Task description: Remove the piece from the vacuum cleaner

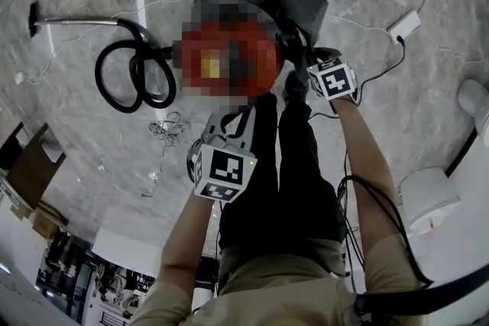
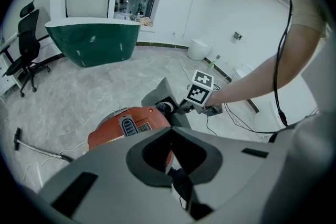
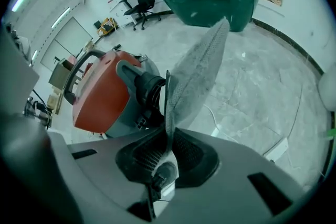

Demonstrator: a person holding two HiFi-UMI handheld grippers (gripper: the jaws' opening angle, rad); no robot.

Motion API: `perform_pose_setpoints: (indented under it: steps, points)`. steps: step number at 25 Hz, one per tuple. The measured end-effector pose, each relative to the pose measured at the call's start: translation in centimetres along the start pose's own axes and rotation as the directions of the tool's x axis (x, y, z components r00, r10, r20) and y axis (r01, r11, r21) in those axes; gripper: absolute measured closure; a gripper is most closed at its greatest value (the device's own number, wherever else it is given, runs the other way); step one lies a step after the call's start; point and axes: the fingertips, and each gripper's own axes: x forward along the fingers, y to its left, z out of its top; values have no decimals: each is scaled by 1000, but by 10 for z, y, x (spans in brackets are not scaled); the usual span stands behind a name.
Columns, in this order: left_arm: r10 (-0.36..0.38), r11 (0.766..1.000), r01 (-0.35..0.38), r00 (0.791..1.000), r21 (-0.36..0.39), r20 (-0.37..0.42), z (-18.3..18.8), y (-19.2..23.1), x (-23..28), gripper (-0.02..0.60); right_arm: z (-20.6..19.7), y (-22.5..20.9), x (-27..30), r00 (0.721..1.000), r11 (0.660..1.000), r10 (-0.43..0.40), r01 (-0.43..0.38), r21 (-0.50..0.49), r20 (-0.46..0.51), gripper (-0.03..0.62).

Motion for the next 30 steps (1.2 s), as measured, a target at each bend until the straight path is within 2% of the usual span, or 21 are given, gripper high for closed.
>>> perform_pose_setpoints:
  steps: [8,9,10,12,13,14,15,17,19,24,27,28,30]
  points:
    - [-11,1000,12,1000,27,-18,-7,2,10,586,5,-3,1,999,996,0,-3,92,39,562]
    - [-5,999,6,1000,39,-14,-5,3,14,586,5,-4,1,999,991,11,-18,135,48,562]
    - [7,998,-7,1000,59,-9,-2,5,19,584,5,-5,1,998,978,34,-46,206,60,561]
    - [52,991,-51,999,124,-7,3,11,33,584,6,-5,1,992,923,91,-116,366,86,559]
    - [78,984,-75,997,163,-13,3,15,41,585,6,-4,1,990,905,107,-133,404,88,559]
    - [101,976,-95,995,198,-24,2,19,49,585,6,-3,0,991,910,107,-128,395,77,559]
    - [119,968,-108,992,226,-37,0,22,56,584,5,-3,-1,994,933,92,-105,345,54,559]
    - [138,957,-116,988,265,-66,-5,28,69,584,4,-3,-2,999,978,43,-44,202,11,561]
    - [154,950,-122,984,287,-92,-12,33,80,584,5,-3,-2,1000,993,15,-15,120,2,565]
    - [194,950,-160,975,268,-108,-26,43,92,584,5,-4,0,998,985,46,-51,162,36,565]
    - [192,956,-164,977,241,-96,-26,42,94,584,6,-3,0,989,936,115,-138,324,90,562]
    - [192,957,-166,977,237,-91,-25,41,95,584,6,-3,-1,988,928,125,-150,341,95,562]
    - [197,951,-169,977,259,-87,-26,39,96,585,7,-3,-2,988,933,130,-152,325,89,563]
